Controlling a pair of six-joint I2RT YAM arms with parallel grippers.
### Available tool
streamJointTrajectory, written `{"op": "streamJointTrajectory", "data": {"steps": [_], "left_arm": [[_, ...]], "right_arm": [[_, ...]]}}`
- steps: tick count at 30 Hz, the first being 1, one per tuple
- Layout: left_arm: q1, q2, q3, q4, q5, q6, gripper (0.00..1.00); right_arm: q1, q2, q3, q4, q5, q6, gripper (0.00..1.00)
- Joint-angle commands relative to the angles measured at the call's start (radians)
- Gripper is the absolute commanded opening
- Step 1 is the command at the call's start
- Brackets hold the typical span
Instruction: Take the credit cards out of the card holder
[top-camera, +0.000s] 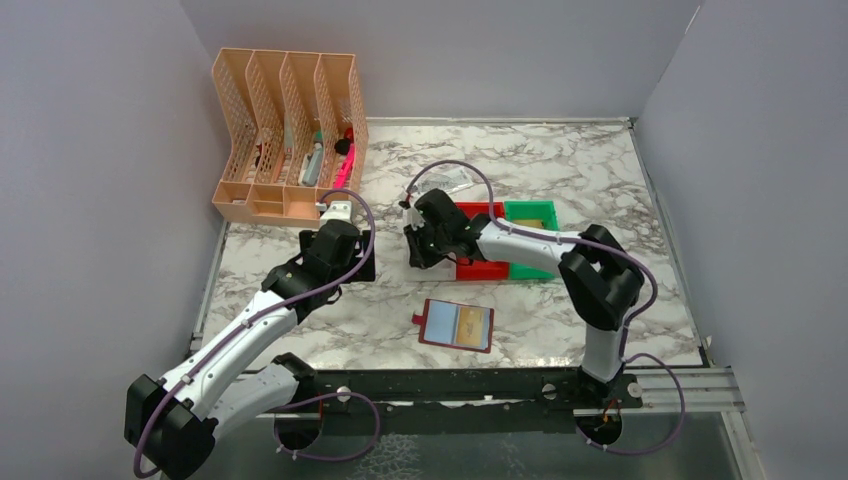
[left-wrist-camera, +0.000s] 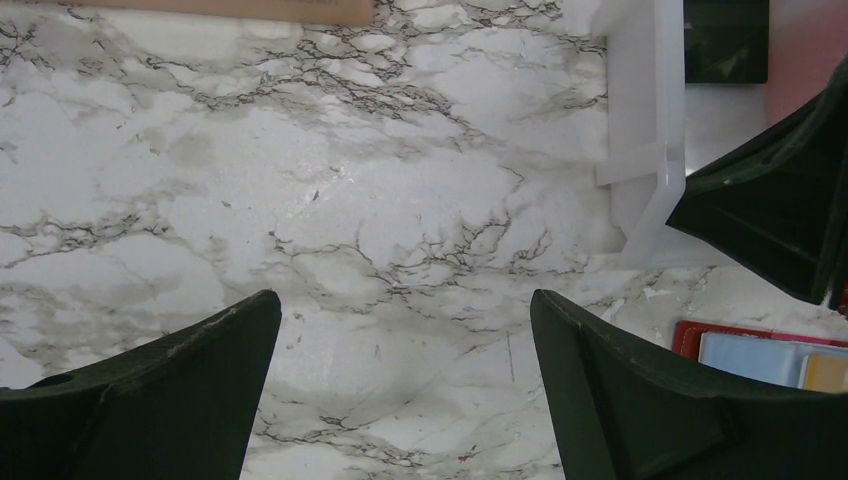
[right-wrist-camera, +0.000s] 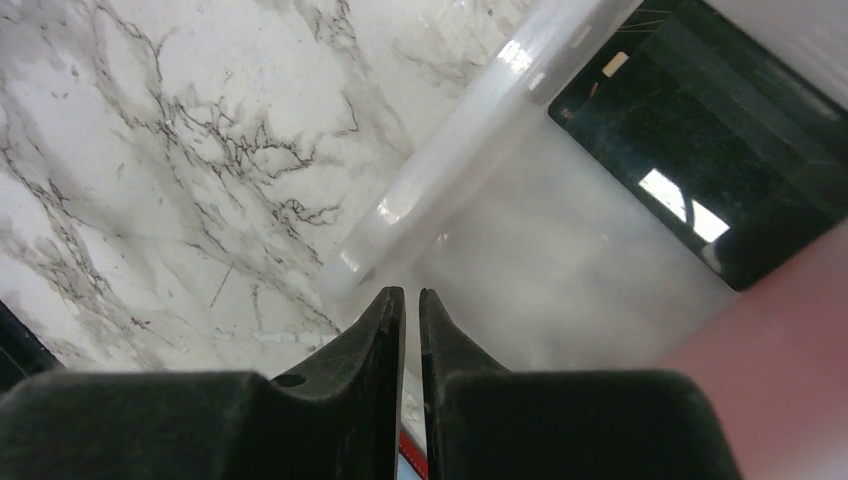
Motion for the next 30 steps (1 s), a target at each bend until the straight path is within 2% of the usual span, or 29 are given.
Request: {"op": "streamJointTrajectory", "data": {"steps": [1, 5, 8, 11, 15, 19, 22, 24, 30], "left_arm": [[0.006, -0.004, 0.008, 0.011, 0.025, 0.016, 0.99], [0.006, -0.007, 0.006, 0.022, 0.063, 0.027, 0.99], [0.007, -0.015, -0.001, 0.041, 0.101, 0.038, 0.99], [0.006, -0.025, -0.008, 0.065, 0.179, 0.045, 0.99], [0.007, -0.048, -0.037, 0.143, 0.330, 0.027, 0.99], [0.006, -0.041, -0.083, 0.298, 0.548, -0.063, 0.97], [0.003, 0.017, -0.113, 0.444, 0.717, -0.131, 0.92], [-0.019, 0.080, -0.102, 0.482, 0.777, -0.144, 0.88], [-0.171, 0.226, -0.053, 0.488, 0.721, -0.132, 0.79]], "right_arm": [[0.009, -0.158, -0.041, -0.009, 0.105, 0.031, 0.17], [0.009, -0.313, -0.162, -0.005, 0.196, 0.106, 0.19], [0.009, -0.465, -0.325, 0.048, 0.213, 0.202, 0.21], [0.008, -0.626, -0.529, 0.143, 0.184, 0.310, 0.31], [0.008, -0.849, -0.781, 0.244, 0.187, 0.465, 0.38], [0.007, -0.996, -0.894, 0.191, 0.223, 0.561, 0.39], [0.007, -1.046, -0.932, 0.141, 0.239, 0.620, 0.39], [0.008, -1.054, -0.948, 0.131, 0.227, 0.643, 0.39], [0.007, -0.974, -0.970, 0.153, 0.163, 0.701, 0.30]]}}
